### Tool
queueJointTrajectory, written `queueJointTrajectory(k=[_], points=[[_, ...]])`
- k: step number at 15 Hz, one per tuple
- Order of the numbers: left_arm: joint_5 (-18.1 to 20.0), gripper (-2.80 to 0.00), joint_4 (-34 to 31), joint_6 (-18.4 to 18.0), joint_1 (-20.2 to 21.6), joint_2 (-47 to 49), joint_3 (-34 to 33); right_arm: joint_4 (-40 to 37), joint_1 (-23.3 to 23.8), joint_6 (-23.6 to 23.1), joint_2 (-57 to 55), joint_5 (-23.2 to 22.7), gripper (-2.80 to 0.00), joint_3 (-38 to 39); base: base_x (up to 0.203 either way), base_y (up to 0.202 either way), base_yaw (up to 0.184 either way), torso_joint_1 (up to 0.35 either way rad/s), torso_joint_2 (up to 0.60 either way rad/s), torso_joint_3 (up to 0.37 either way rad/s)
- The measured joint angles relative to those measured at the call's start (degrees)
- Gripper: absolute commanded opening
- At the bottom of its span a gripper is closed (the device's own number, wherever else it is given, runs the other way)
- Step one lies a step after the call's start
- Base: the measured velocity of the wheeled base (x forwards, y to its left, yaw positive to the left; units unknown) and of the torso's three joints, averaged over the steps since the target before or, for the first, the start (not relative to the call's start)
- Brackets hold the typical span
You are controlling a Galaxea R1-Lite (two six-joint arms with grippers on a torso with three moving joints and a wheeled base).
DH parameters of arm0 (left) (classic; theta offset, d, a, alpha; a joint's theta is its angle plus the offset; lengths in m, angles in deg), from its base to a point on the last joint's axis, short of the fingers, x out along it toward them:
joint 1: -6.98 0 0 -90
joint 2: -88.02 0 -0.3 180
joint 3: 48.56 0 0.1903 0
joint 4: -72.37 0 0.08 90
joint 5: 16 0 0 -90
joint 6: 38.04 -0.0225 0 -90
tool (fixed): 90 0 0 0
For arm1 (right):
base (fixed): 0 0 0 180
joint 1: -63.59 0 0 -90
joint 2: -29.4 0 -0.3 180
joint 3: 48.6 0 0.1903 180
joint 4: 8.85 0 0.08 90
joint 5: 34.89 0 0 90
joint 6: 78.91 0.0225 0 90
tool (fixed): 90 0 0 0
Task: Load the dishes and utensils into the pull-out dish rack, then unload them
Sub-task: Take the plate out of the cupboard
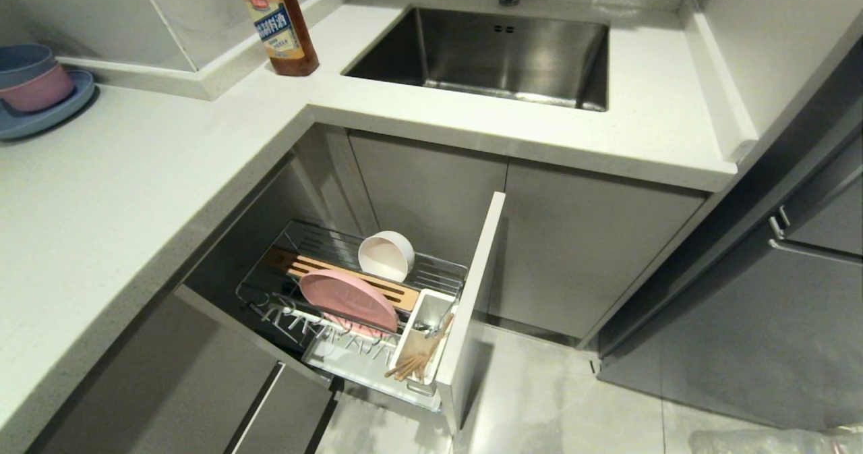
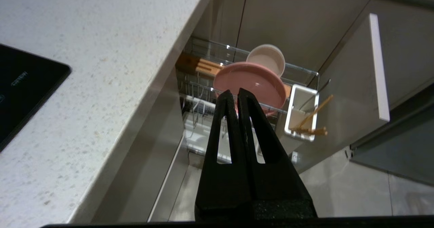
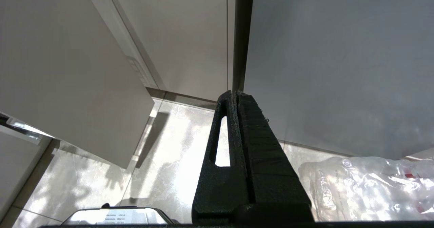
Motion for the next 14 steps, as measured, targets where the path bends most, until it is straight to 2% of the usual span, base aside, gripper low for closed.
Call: queueJointTrajectory(k=[3,6,8,9,11,14], points=[[1.81,-2.80,10.27,-1.06,0.39,-5.67,-12.60,0.00,0.00,0.00,0.00,0.00,-2.80,0.00,0.000,0.000,0.000,0.000,0.00,0.000],[2.13,-2.80,18.52,-6.14,0.51,-7.79,-23.19,0.00,0.00,0.00,0.00,0.00,-2.80,0.00,0.000,0.000,0.000,0.000,0.00,0.000],[2.05,-2.80,24.68,-7.90,0.54,-8.30,-30.08,0.02,0.00,0.00,0.00,0.00,-2.80,0.00,0.000,0.000,0.000,0.000,0.00,0.000],[1.82,-2.80,25.84,-7.48,0.56,-8.36,-31.99,0.02,0.00,0.00,0.00,0.00,-2.80,0.00,0.000,0.000,0.000,0.000,0.00,0.000],[1.31,-2.80,22.38,-5.85,0.59,-8.49,-33.55,0.00,0.00,0.00,0.00,0.00,-2.80,0.00,0.000,0.000,0.000,0.000,0.00,0.000],[1.20,-2.80,21.99,-5.58,0.60,-8.54,-33.90,0.00,0.02,0.00,0.00,0.00,-2.80,0.00,0.000,0.000,0.000,0.000,0.00,0.000]])
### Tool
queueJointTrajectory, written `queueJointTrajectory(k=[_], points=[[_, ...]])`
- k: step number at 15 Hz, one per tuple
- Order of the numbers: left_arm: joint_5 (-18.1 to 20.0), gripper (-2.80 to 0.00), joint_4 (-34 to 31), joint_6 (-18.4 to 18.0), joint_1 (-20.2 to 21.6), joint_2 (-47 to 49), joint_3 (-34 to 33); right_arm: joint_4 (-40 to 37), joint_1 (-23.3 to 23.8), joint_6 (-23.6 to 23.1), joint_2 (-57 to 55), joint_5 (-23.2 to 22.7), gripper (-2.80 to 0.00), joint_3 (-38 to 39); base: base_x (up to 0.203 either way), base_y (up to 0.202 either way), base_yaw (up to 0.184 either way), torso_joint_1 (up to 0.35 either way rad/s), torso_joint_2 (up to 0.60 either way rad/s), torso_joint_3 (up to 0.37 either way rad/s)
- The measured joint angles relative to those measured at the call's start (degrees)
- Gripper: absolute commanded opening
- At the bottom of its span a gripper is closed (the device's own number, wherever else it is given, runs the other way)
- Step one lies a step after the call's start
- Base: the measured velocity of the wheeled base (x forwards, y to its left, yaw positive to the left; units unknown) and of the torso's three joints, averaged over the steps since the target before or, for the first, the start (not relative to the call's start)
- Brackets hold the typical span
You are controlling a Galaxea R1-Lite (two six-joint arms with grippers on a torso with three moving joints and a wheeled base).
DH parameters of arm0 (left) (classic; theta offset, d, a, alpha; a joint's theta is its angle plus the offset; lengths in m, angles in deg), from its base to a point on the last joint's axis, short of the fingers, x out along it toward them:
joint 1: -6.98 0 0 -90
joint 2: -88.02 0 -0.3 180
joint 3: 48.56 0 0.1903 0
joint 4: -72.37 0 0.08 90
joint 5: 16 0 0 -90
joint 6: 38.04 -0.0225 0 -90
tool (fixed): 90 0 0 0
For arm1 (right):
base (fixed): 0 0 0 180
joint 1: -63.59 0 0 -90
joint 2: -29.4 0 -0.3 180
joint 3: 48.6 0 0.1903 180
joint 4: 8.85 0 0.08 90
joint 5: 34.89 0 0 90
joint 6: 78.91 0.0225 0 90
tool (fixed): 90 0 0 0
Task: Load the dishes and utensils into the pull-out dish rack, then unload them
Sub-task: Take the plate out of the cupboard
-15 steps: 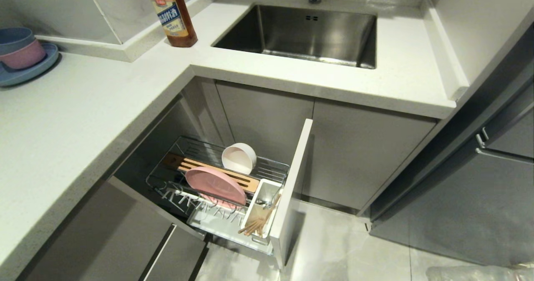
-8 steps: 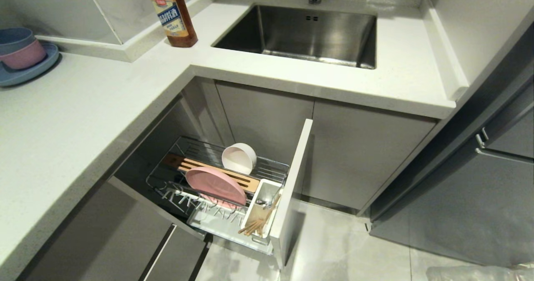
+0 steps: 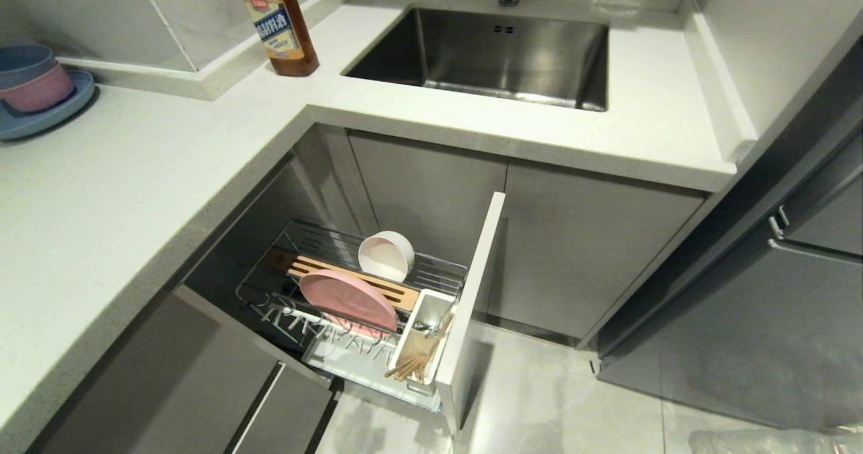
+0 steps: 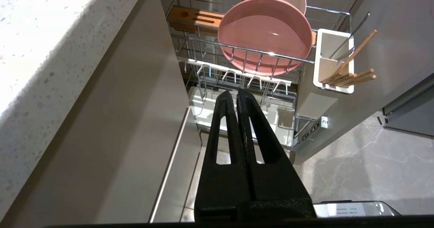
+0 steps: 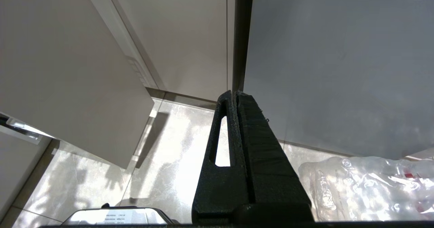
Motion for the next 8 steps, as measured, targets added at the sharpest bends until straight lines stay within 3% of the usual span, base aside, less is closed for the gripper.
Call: queueJointTrajectory(k=[6,8], points=[[-0.22,-2.80,0.42,2.03,0.00,0.00,-0.07,0.00,-0.02,0.00,0.00,0.00,-2.80,0.00,0.000,0.000,0.000,0.000,0.00,0.000],[-0.15,-2.80,4.11,3.27,-0.01,0.00,1.94,0.00,-0.02,0.00,0.00,0.00,-2.80,0.00,0.000,0.000,0.000,0.000,0.00,0.000]])
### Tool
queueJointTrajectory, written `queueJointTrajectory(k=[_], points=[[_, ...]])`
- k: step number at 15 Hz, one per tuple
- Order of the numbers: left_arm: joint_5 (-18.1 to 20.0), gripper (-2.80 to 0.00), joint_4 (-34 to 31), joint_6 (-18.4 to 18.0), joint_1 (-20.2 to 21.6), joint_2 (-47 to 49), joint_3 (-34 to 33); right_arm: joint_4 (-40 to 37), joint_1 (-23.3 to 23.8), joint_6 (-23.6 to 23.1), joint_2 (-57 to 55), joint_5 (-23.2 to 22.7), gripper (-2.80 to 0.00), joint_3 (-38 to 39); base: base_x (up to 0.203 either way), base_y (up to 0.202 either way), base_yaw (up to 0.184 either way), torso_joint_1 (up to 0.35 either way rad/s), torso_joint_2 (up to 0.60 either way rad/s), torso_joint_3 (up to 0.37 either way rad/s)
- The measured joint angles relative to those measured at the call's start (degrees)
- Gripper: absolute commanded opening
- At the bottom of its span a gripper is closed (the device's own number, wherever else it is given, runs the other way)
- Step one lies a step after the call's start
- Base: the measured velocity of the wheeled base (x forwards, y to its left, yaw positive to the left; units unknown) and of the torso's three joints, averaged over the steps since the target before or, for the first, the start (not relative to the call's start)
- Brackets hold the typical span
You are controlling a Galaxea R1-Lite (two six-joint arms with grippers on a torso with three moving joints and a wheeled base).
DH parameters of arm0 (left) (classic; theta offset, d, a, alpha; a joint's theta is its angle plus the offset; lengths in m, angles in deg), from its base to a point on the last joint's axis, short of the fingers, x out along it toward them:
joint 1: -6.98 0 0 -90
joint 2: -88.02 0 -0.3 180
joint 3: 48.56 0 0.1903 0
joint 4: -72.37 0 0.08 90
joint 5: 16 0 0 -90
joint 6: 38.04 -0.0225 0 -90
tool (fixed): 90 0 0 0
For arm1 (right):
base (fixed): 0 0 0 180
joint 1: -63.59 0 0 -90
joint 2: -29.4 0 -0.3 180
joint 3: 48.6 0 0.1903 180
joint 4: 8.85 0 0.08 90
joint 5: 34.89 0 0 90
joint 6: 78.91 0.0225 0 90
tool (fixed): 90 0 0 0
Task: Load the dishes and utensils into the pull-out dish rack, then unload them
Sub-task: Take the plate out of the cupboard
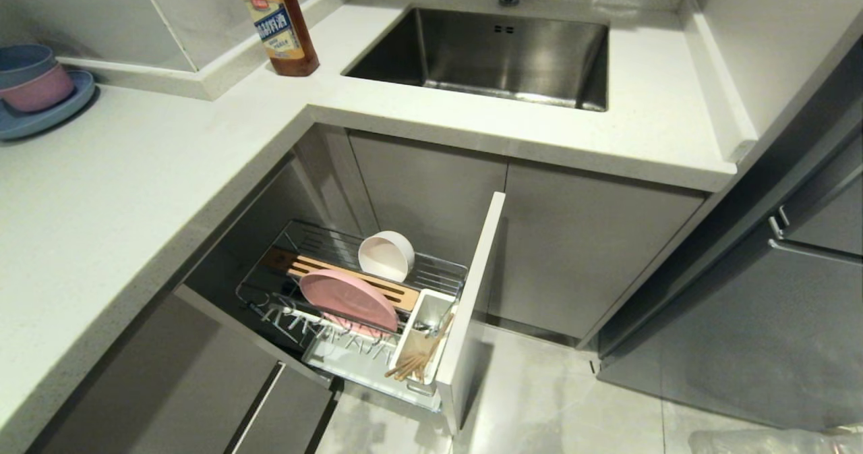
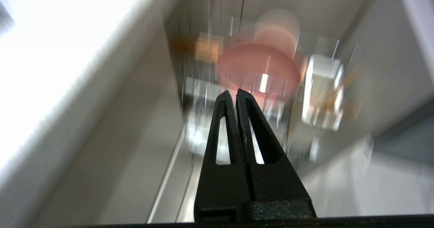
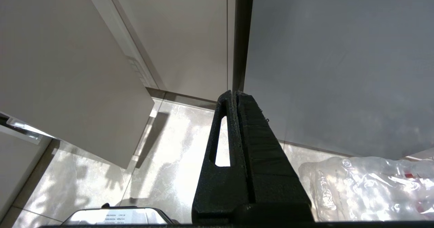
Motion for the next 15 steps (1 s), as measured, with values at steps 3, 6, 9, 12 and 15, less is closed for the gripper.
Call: queueJointTrajectory(k=[3,6,9,12,15], points=[[0.89,-2.80,2.70,0.83,-0.02,0.05,8.64,0.00,0.00,0.00,0.00,0.02,-2.80,0.00,0.000,0.000,0.000,0.000,0.00,0.000],[3.26,-2.80,-3.28,1.07,-0.18,1.48,24.51,-0.01,0.00,0.00,0.00,0.00,-2.80,0.00,0.000,0.000,0.000,0.000,0.00,0.000],[5.68,-2.80,-11.28,5.36,-0.18,8.33,42.28,0.00,0.00,0.00,0.00,0.00,-2.80,0.00,0.000,0.000,0.000,0.000,0.00,0.000],[6.60,-2.80,-14.02,12.67,-0.10,20.12,55.09,0.02,0.00,0.00,0.00,0.02,-2.80,0.00,0.000,0.000,0.000,0.000,0.00,0.000],[4.13,-2.80,-13.63,20.87,-0.63,33.47,64.91,0.00,0.00,0.00,0.00,0.00,-2.80,0.00,0.000,0.000,0.000,0.000,0.00,0.000]])
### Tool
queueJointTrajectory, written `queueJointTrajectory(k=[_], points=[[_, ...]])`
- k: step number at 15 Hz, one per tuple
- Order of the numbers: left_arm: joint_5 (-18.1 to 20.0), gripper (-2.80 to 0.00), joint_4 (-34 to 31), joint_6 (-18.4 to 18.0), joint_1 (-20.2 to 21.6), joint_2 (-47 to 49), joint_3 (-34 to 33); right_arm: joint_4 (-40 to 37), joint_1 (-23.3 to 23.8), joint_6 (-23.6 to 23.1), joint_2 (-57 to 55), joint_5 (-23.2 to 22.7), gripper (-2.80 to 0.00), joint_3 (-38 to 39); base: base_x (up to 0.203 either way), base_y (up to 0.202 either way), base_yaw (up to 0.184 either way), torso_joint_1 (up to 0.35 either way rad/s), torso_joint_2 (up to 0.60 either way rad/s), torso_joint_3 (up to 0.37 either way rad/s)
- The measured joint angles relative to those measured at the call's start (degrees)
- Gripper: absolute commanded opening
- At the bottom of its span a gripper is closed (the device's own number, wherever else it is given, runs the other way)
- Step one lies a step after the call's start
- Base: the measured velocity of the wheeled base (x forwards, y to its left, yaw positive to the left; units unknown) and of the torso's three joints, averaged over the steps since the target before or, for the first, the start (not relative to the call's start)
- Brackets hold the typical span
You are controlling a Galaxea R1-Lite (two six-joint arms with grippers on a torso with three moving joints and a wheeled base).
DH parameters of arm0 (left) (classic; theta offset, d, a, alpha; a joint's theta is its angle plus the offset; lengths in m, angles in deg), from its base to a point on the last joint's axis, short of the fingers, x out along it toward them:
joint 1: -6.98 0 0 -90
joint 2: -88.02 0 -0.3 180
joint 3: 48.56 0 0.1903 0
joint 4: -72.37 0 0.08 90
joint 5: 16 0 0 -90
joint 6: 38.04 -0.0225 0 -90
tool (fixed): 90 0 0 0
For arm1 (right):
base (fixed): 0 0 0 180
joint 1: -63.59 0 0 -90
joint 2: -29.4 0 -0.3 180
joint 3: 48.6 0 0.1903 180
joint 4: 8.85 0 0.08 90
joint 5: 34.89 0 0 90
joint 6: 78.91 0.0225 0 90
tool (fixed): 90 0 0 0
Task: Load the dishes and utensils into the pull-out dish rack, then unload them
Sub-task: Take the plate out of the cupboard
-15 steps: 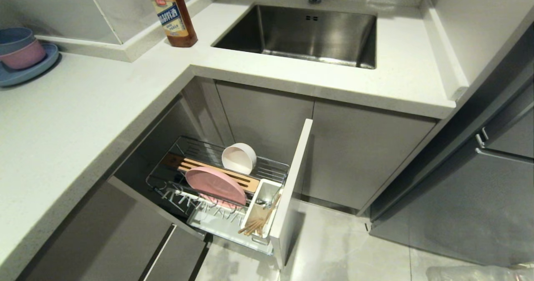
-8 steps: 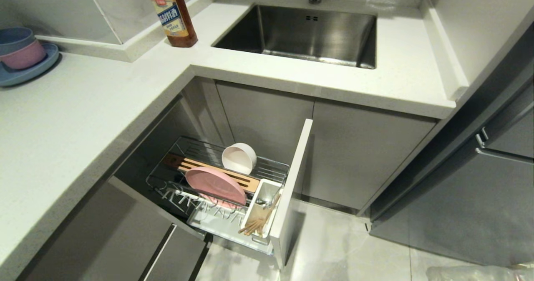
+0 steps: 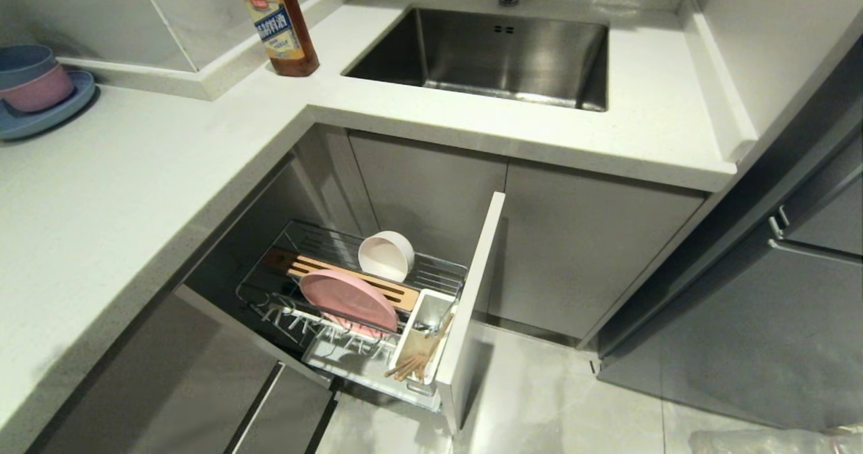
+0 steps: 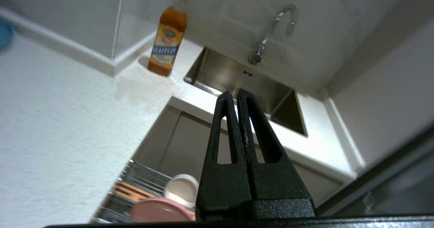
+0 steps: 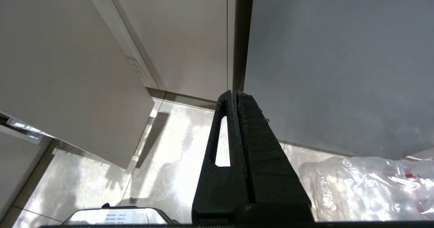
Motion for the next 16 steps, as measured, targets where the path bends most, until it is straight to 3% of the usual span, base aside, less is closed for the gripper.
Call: queueJointTrajectory(k=[3,9,11,13,16], points=[[-6.50,-2.80,0.05,8.08,-4.58,12.29,6.19,0.00,0.00,-0.02,0.00,0.00,-2.80,0.00,0.000,0.000,0.000,0.000,0.00,0.000],[-29.34,-2.80,-0.54,20.91,-29.09,28.50,9.15,0.00,0.00,0.00,0.00,0.02,-2.80,0.00,0.000,0.000,0.000,0.000,0.00,0.000],[-36.53,-2.80,-3.77,28.59,-33.42,32.55,8.47,0.00,0.00,0.00,0.00,0.00,-2.80,0.00,0.000,0.000,0.000,0.000,0.00,0.000],[-40.21,-2.80,-10.83,36.81,-34.68,35.60,8.18,0.00,0.00,0.00,0.00,0.00,-2.80,0.00,0.000,0.000,0.000,0.000,0.00,0.000],[-41.21,-2.80,-20.94,46.93,-36.74,38.90,7.28,0.00,0.00,0.00,0.00,0.00,-2.80,0.00,0.000,0.000,0.000,0.000,0.00,0.000]])
